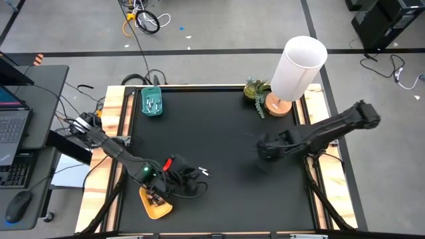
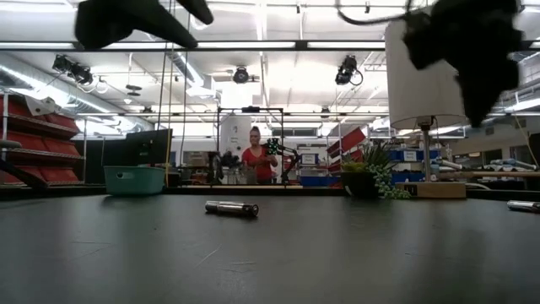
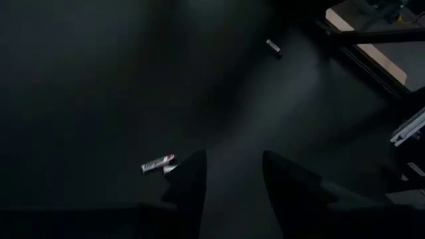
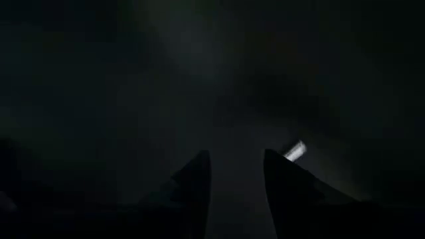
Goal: Sort batteries
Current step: Put the silver battery into the blue bin
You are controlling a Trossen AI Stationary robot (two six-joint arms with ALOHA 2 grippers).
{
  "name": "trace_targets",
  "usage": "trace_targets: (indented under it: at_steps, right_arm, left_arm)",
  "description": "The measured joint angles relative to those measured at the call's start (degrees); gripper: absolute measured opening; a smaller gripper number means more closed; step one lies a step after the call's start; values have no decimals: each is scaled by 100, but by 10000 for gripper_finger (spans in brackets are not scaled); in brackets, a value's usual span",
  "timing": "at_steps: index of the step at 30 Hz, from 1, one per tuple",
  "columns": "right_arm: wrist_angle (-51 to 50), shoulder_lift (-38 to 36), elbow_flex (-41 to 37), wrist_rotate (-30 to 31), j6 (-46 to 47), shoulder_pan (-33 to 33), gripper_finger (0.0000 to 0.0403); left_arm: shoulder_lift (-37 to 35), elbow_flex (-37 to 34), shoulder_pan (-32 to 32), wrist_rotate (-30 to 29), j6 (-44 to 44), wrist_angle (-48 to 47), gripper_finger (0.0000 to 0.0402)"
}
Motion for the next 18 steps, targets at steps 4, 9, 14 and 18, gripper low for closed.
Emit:
trace_targets:
  at_steps: [4,9,14,18]
  right_arm:
    - [262,-812,-894,23,1154,93,126]
    - [280,-1252,-1481,65,1795,97,130]
    - [287,-1052,-1586,85,1930,97,135]
    - [380,-688,-1586,85,1846,97,140]
  left_arm:
    - [0,-2,67,12,203,79,162]
    - [0,-2,168,125,388,66,162]
    - [0,-2,294,332,556,64,162]
    - [0,-2,397,474,776,66,162]
